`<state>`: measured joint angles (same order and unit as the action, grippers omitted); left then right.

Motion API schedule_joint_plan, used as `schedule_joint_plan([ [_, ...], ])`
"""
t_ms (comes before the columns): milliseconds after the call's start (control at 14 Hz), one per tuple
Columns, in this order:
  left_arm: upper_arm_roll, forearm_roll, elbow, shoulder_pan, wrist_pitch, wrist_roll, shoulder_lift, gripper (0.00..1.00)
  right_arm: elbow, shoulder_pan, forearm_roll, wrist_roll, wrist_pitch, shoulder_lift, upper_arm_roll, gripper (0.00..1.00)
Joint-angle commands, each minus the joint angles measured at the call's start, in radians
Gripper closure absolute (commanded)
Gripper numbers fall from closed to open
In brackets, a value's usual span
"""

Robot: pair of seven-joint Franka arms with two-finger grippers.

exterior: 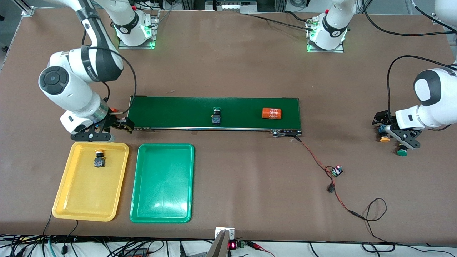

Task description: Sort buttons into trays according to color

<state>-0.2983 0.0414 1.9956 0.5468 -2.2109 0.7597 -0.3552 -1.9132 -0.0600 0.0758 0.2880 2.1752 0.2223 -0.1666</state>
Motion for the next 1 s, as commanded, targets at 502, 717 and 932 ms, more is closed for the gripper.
schedule_joint_plan([
  [502, 0.100, 0.136, -0.006, -0.007, -0.067, -0.356, -0.105, 0.00, -0.142, -0.083, -0.100, 0.073, -0.084, -0.188, -0.005, 0.08],
  [717, 0.105, 0.135, -0.009, -0.008, -0.133, -0.355, -0.149, 0.00, -0.228, -0.083, -0.102, 0.073, -0.031, -0.262, -0.020, 0.08],
  [932, 0.111, 0.135, -0.009, -0.008, -0.156, -0.349, -0.171, 0.00, -0.338, -0.081, -0.102, 0.057, 0.055, -0.349, -0.022, 0.08],
])
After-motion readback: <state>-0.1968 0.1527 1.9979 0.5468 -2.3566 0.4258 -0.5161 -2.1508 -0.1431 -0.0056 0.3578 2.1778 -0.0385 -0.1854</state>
